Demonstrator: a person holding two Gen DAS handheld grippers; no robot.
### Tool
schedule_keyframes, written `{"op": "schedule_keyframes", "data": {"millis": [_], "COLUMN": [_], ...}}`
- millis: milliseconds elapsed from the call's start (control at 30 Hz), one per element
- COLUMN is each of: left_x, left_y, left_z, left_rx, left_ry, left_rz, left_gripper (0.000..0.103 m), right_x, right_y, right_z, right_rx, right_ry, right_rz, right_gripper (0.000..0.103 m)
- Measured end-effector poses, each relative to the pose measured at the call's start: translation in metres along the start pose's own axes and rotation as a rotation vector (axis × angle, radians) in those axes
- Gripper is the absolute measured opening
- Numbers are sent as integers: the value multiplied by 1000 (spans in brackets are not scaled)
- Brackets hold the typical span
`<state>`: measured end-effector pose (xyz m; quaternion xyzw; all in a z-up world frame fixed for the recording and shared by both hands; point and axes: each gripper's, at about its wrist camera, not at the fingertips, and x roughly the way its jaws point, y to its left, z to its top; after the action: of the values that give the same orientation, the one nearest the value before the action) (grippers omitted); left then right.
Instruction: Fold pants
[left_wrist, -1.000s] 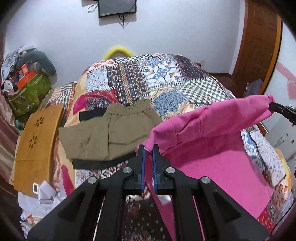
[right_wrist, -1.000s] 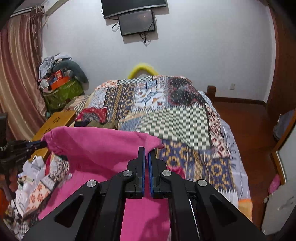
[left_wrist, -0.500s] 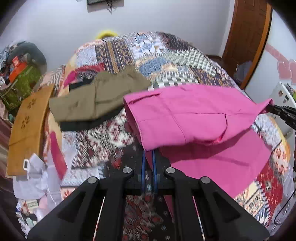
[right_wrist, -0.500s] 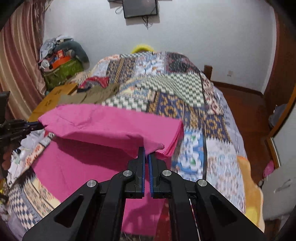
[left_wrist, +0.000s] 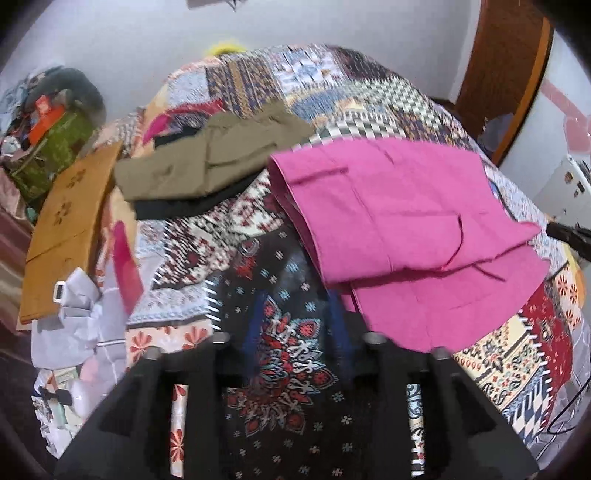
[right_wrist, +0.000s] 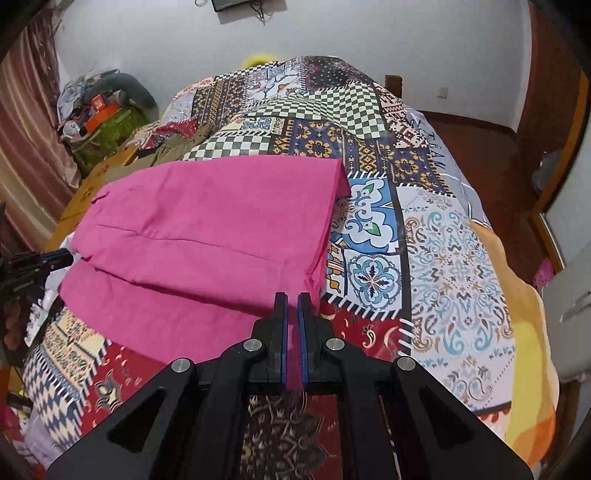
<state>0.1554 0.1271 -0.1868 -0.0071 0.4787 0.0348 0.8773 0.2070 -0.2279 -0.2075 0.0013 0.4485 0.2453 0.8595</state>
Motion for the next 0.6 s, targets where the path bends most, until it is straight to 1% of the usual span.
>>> {"op": "schedule_keyframes", "data": {"millis": [33, 67, 100, 133, 167, 233, 267, 300, 333, 400, 467, 600], "left_x": [-5, -11, -15, -18, -20, -22, -22, -20, -19, -9, 3, 21], "left_y": [0, -2, -4, -7, -11, -22, -28, -36, -41, -55, -68, -84], "left_z": [2, 4, 6, 8, 11, 15, 17, 18, 19, 18, 15, 13], "left_rx": [1, 6, 13, 21, 33, 72, 99, 132, 151, 203, 247, 301], "left_ry": [-18, -37, -50, -61, -69, -88, -96, -98, -96, -76, -45, -7], "left_rz": [6, 11, 13, 12, 10, 2, 2, 7, 9, 10, 9, 17], "left_gripper": [52, 56, 58, 62, 68, 76, 80, 82, 83, 83, 83, 83], "right_x": [-3, -8, -13, -17, -19, -23, -26, -25, -25, -21, -12, 11], "right_y": [1, 2, 5, 8, 12, 23, 31, 36, 43, 56, 67, 81], "right_z": [0, 0, 0, 2, 4, 8, 9, 11, 13, 15, 16, 15], "right_rx": [-5, -13, -22, -33, -43, -75, -99, -113, -131, -166, -195, -224], "right_ry": [-5, -14, -26, -36, -42, -61, -73, -78, -84, -91, -77, -25], "right_rz": [-2, -4, -4, 1, 6, 14, 16, 18, 26, 51, 63, 87], "right_gripper": [8, 10, 15, 22, 27, 48, 55, 66, 73, 78, 78, 78]}}
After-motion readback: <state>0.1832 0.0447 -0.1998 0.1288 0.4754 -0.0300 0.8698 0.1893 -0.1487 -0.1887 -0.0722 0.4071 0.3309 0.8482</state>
